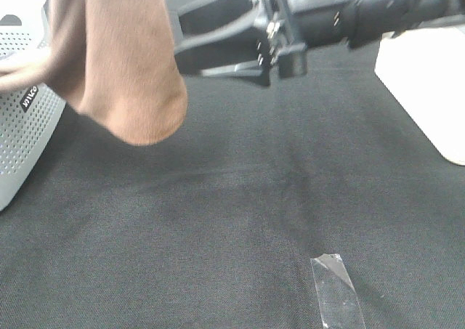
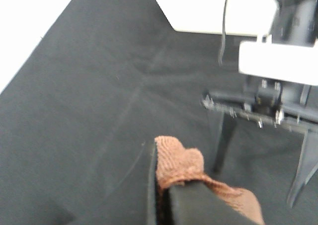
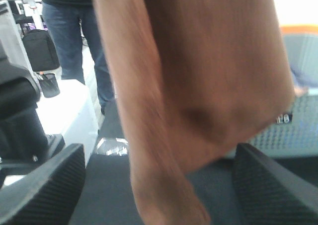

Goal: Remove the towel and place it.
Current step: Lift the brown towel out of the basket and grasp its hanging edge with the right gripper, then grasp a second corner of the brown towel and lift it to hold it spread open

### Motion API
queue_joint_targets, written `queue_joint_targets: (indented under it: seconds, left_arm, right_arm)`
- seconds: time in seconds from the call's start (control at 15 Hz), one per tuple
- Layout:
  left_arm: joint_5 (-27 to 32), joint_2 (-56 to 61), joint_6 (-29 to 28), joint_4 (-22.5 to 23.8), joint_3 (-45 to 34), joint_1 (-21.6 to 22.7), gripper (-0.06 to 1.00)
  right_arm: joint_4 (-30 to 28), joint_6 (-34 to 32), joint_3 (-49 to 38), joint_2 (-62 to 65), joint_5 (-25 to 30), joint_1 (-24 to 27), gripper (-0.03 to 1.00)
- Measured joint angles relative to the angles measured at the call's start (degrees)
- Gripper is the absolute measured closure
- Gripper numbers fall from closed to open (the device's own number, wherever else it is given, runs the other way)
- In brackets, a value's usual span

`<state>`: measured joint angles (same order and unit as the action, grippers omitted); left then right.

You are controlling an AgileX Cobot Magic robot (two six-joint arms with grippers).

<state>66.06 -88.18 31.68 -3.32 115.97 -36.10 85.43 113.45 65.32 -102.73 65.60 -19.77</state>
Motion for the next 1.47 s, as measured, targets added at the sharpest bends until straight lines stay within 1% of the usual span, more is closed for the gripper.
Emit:
queue_joint_targets:
  seconds: [0.2,0.33,0.47,0.67,0.73,0.8,1.0,1.07,1.2,1.27,1.33,1.4,1.47]
  left_arm:
    - [-5.9,0.0,0.1,0.1,0.0,0.0,0.94]
    - [-6.8,-0.2,0.0,0.1,0.0,0.0,0.94]
    - [-7.8,-1.2,0.0,0.0,0.0,0.0,0.94]
    - [-8.7,-3.2,0.0,-0.8,0.0,0.0,0.94]
    - [-8.8,-3.3,0.0,-0.8,0.0,0.0,0.94]
    - [-9.2,-3.3,0.0,-0.8,0.0,0.0,0.94]
    - [-10.9,-3.3,-0.1,-0.8,0.0,0.0,0.94]
    - [-11.3,-3.3,-0.3,-0.8,0.0,0.0,0.94]
    - [-11.6,-3.3,-0.9,-0.8,0.0,0.0,0.94]
    - [-11.8,-3.3,-0.9,-0.8,0.0,0.0,0.94]
    - [-12.3,-3.3,-0.9,-0.8,0.0,0.0,0.94]
    - [-12.5,-3.3,-1.0,-0.8,0.0,0.0,0.94]
    - [-12.2,-3.3,-1.0,-0.8,0.0,0.0,0.94]
  right_arm:
    - [-2.6,-0.6,0.0,-1.5,-0.2,0.0,0.20]
    - [-2.8,-0.7,0.0,-1.5,0.7,0.0,0.20]
    - [-1.7,-0.7,0.0,-1.5,2.9,0.0,0.21]
    - [-0.6,-0.7,0.0,-1.5,3.4,0.0,0.25]
    - [-0.6,-0.7,0.0,-1.5,3.0,0.0,0.29]
    - [-0.8,-0.7,0.0,-1.5,1.9,0.0,0.35]
    - [-0.9,-0.7,0.0,-1.5,-3.0,0.0,0.59]
    - [-0.9,-0.7,0.0,-1.5,-4.4,0.0,0.65]
    - [-1.3,-0.7,0.0,-1.5,-6.4,0.0,0.73]
    - [-2.5,-0.7,0.0,-1.5,-7.1,0.0,0.76]
    - [-3.8,-0.7,0.0,-1.5,-7.7,0.0,0.83]
    - [-5.0,-2.2,0.0,-1.5,-7.8,0.0,0.97]
    - [-5.2,-3.4,0.0,-1.5,-7.8,0.0,0.97]
